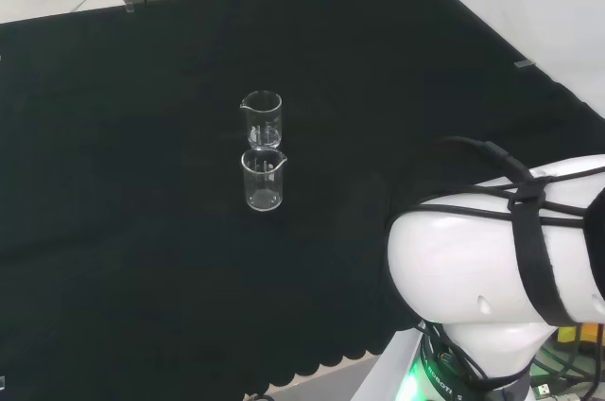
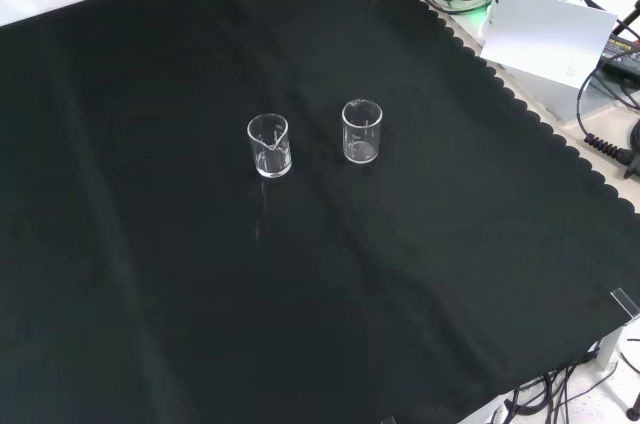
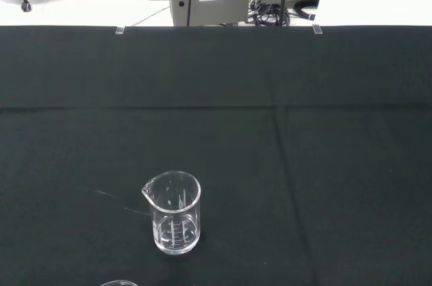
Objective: Pick up the beaker on the right.
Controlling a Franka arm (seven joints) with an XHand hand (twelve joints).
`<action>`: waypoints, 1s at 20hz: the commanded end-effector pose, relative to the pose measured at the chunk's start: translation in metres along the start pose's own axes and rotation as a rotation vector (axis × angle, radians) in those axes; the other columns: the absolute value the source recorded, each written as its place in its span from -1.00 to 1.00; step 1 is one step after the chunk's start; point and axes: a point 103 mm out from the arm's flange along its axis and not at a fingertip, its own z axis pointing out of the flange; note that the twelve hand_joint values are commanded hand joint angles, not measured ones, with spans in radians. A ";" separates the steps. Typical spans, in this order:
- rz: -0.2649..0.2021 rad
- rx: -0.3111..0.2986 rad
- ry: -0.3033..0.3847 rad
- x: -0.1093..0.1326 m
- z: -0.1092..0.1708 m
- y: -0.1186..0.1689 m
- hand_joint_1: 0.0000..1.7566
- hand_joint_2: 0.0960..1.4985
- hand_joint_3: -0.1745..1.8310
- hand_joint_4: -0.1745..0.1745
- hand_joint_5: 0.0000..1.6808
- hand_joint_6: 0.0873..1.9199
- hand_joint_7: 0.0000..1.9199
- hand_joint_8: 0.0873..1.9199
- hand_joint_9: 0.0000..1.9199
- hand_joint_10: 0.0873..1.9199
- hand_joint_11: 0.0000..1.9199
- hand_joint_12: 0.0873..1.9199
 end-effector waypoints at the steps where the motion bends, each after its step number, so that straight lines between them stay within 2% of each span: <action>1: 0.001 -0.009 -0.008 0.000 0.000 0.000 -0.99 0.50 -0.30 -0.11 -0.83 -0.85 -0.99 -0.59 -0.89 -0.38 -0.98 0.29; 4: 0.004 -0.009 -0.011 0.008 -0.003 0.000 -1.00 0.60 -0.43 -0.11 -0.77 -0.99 -1.00 -0.59 -0.89 -0.37 -1.00 0.33; 7: 0.010 -0.010 0.000 -0.006 -0.001 0.001 -1.00 0.61 -0.45 -0.10 -0.76 -1.00 -1.00 -0.59 -0.89 -0.37 -1.00 0.33; 10: 0.016 -0.001 -0.010 -0.008 0.003 0.004 -1.00 0.61 -0.45 -0.10 -0.76 -1.00 -1.00 -0.59 -0.89 -0.37 -1.00 0.33; 20: 0.060 0.058 -0.014 -0.012 0.044 0.033 -1.00 0.62 -0.48 -0.11 -0.74 -1.00 -1.00 -0.57 -0.89 -0.37 -1.00 0.33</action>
